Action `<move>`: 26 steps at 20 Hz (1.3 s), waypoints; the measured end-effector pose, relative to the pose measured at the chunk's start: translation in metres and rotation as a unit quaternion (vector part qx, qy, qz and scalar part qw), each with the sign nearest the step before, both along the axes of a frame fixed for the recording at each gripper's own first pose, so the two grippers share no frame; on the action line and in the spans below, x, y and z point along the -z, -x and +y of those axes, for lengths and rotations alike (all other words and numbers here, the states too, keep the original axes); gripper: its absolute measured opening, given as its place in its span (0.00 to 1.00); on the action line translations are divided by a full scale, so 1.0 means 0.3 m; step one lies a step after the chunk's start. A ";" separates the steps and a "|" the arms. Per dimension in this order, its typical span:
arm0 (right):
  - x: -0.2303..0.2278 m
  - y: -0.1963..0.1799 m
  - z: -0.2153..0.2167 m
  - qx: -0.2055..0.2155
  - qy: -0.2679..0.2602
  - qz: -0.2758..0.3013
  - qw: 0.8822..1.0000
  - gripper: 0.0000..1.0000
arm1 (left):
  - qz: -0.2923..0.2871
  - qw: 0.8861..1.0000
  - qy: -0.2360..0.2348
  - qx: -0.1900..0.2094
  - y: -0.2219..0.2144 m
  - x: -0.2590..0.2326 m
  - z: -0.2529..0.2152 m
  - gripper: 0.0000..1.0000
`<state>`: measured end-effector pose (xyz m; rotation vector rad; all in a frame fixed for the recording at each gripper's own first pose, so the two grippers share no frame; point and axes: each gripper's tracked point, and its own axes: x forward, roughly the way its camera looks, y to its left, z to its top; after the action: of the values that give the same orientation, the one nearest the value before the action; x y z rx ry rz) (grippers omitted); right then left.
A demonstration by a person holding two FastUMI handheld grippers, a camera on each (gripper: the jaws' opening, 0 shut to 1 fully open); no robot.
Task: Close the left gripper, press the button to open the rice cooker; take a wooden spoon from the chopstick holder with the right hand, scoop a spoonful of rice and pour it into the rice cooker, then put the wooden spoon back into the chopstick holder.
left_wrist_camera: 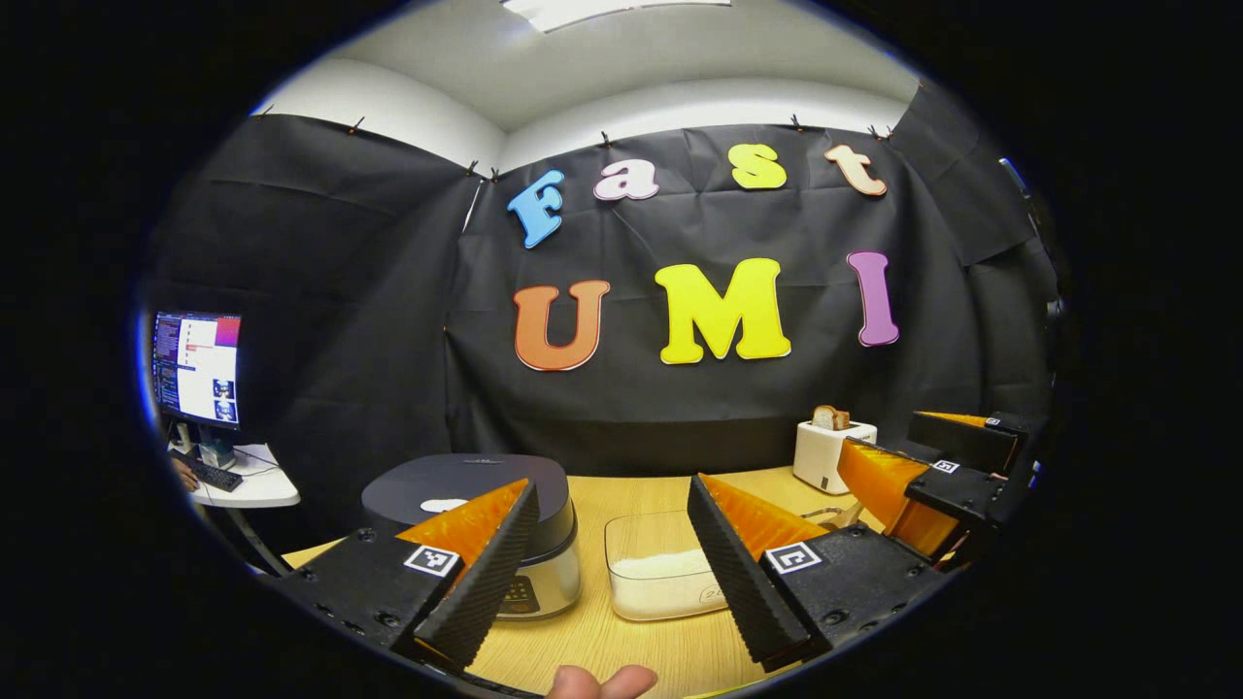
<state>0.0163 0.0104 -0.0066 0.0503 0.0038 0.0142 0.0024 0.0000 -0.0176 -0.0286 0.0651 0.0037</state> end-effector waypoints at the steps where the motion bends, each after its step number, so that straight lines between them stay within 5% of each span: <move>1: 0.000 0.000 0.003 -0.003 -0.004 -0.001 1.000 0.96 | 0.001 1.000 0.004 -0.001 -0.001 0.001 -0.002 0.98; 8: 0.025 -0.006 -0.036 0.001 -0.002 0.003 1.000 0.95 | 0.011 1.000 0.004 0.009 -0.016 0.037 -0.034 0.98; 15: 0.067 -0.010 -0.125 0.002 0.000 0.020 1.000 0.96 | 0.023 0.999 -0.020 -0.037 -0.028 0.057 0.035 0.98; 22: 0.107 -0.018 -0.245 0.005 -0.025 0.022 0.999 0.95 | 0.095 0.992 -0.035 -0.079 -0.006 0.077 0.239 0.98; 26: 0.090 -0.017 -0.273 -0.003 -0.039 0.008 0.999 0.92 | 0.146 0.987 0.000 -0.069 -0.020 0.090 0.299 0.98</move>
<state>0.0214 -0.0715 -0.0335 0.1275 0.0192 0.0190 0.0085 0.0897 -0.0445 -0.0324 0.3569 0.1476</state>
